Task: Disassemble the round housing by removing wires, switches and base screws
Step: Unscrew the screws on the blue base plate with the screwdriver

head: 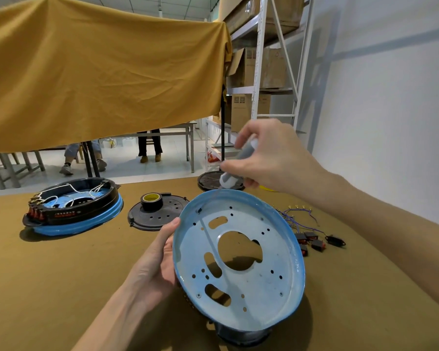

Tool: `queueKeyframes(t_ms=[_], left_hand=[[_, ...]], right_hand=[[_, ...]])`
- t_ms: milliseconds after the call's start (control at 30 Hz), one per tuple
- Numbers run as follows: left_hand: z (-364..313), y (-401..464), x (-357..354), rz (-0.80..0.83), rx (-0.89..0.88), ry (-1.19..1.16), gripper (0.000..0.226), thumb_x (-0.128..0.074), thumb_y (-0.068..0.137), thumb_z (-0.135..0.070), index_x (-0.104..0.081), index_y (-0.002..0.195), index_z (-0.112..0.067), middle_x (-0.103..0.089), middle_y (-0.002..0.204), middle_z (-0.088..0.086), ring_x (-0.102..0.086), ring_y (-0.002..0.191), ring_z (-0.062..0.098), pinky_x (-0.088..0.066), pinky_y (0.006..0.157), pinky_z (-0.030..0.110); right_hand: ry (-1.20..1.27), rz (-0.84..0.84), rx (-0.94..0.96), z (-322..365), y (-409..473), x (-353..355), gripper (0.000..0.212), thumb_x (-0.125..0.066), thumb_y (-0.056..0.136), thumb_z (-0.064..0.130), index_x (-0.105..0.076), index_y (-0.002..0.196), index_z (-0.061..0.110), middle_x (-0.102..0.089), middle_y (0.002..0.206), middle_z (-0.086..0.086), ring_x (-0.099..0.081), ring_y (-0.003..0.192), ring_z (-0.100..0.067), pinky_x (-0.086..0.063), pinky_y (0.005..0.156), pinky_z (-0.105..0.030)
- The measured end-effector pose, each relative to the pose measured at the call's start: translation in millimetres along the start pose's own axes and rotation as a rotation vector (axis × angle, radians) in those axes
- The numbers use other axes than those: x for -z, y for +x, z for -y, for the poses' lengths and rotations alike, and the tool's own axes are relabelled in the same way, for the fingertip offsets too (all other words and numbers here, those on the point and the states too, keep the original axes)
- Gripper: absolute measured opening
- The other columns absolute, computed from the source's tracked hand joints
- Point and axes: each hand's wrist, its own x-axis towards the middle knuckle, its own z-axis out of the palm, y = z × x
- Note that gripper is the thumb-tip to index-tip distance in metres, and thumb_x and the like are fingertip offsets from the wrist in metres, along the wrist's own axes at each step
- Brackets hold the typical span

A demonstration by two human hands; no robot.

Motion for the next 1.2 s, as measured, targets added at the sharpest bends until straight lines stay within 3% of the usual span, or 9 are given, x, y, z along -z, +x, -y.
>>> queueKeyframes(t_ms=[100, 233, 400, 500, 600, 733, 900, 1033, 1200], left_hand=[[1, -1, 3, -0.018, 0.027, -0.012, 0.042, -0.078, 0.075, -0.048, -0.083, 0.092, -0.010, -0.078, 0.096, 0.014, -0.076, 0.077, 0.028, -0.062, 0.066, 0.039], [4, -1, 7, -0.080, 0.087, -0.046, 0.047, -0.082, 0.072, -0.045, -0.082, 0.102, -0.008, -0.076, 0.112, 0.016, -0.076, 0.089, 0.032, -0.063, 0.078, 0.044], [5, 1, 9, -0.101, 0.140, -0.011, 0.074, -0.094, 0.066, -0.036, -0.070, 0.124, 0.001, -0.070, 0.124, 0.022, -0.069, 0.102, 0.036, -0.054, 0.101, 0.050], [8, 1, 11, -0.052, 0.165, 0.134, 0.090, -0.097, 0.054, -0.033, -0.062, 0.129, 0.004, -0.069, 0.113, 0.022, -0.060, 0.106, 0.034, -0.041, 0.113, 0.049], [7, 2, 13, -0.008, 0.232, 0.208, 0.086, -0.100, 0.051, -0.033, -0.068, 0.121, 0.003, -0.071, 0.107, 0.020, -0.061, 0.105, 0.032, -0.046, 0.109, 0.047], [5, 5, 9, -0.075, 0.304, 0.342, 0.071, -0.093, 0.059, -0.047, -0.076, 0.102, 0.006, -0.078, 0.101, 0.020, -0.077, 0.091, 0.027, -0.063, 0.075, 0.033], [0, 6, 6, -0.063, 0.367, 0.441, 0.084, -0.089, 0.055, -0.048, -0.064, 0.117, 0.003, -0.078, 0.105, 0.019, -0.077, 0.099, 0.029, -0.063, 0.082, 0.036], [1, 5, 6, -0.064, 0.383, 0.445, 0.080, -0.091, 0.054, -0.044, -0.066, 0.114, 0.002, -0.078, 0.105, 0.019, -0.077, 0.099, 0.029, -0.064, 0.079, 0.036], [5, 4, 5, -0.075, 0.374, 0.414, 0.075, -0.092, 0.053, -0.041, -0.069, 0.110, 0.002, -0.077, 0.107, 0.020, -0.077, 0.098, 0.029, -0.064, 0.077, 0.035]], right_hand=[[-0.282, -0.076, 0.105, 13, 13, -11, 0.037, -0.075, 0.087, 0.048, -0.066, 0.095, 0.013, -0.066, 0.088, -0.007, -0.068, 0.069, -0.017, -0.060, 0.061, -0.034], [-0.552, 0.023, 0.080, 18, 20, -26, 0.055, -0.056, 0.094, 0.061, -0.046, 0.061, 0.018, -0.047, 0.061, -0.001, -0.046, 0.051, -0.013, -0.035, 0.047, -0.028], [-0.540, 0.137, 0.059, 18, 37, -34, 0.052, -0.066, 0.089, 0.050, -0.053, 0.057, 0.011, -0.052, 0.047, -0.001, -0.049, 0.040, -0.016, -0.036, 0.036, -0.026], [-0.408, 0.239, 0.032, 20, 51, -34, 0.041, -0.073, 0.085, 0.041, -0.067, 0.076, 0.001, -0.062, 0.048, -0.005, -0.055, 0.034, -0.013, -0.043, 0.035, -0.022], [-0.375, 0.288, 0.009, 18, 58, -36, 0.042, -0.074, 0.084, 0.039, -0.068, 0.082, -0.003, -0.069, 0.054, -0.012, -0.059, 0.036, -0.015, -0.042, 0.035, -0.018], [-0.397, 0.345, 0.025, 13, 56, -40, 0.043, -0.074, 0.085, 0.043, -0.068, 0.085, 0.001, -0.071, 0.061, -0.012, -0.060, 0.040, -0.013, -0.046, 0.040, -0.020], [-0.347, 0.467, 0.080, 15, 49, -42, 0.036, -0.073, 0.087, 0.044, -0.064, 0.100, 0.012, -0.072, 0.083, -0.006, -0.070, 0.069, -0.019, -0.061, 0.065, -0.040], [-0.380, 0.564, 0.020, 15, 55, -33, 0.027, -0.070, 0.087, 0.031, -0.060, 0.108, 0.017, -0.075, 0.085, -0.005, -0.075, 0.069, -0.018, -0.062, 0.055, -0.032], [-0.647, 0.365, 0.094, 7, 54, -35, 0.055, -0.059, 0.092, 0.059, -0.059, 0.066, 0.011, -0.058, 0.051, 0.000, -0.055, 0.045, -0.020, -0.039, 0.042, -0.026]])
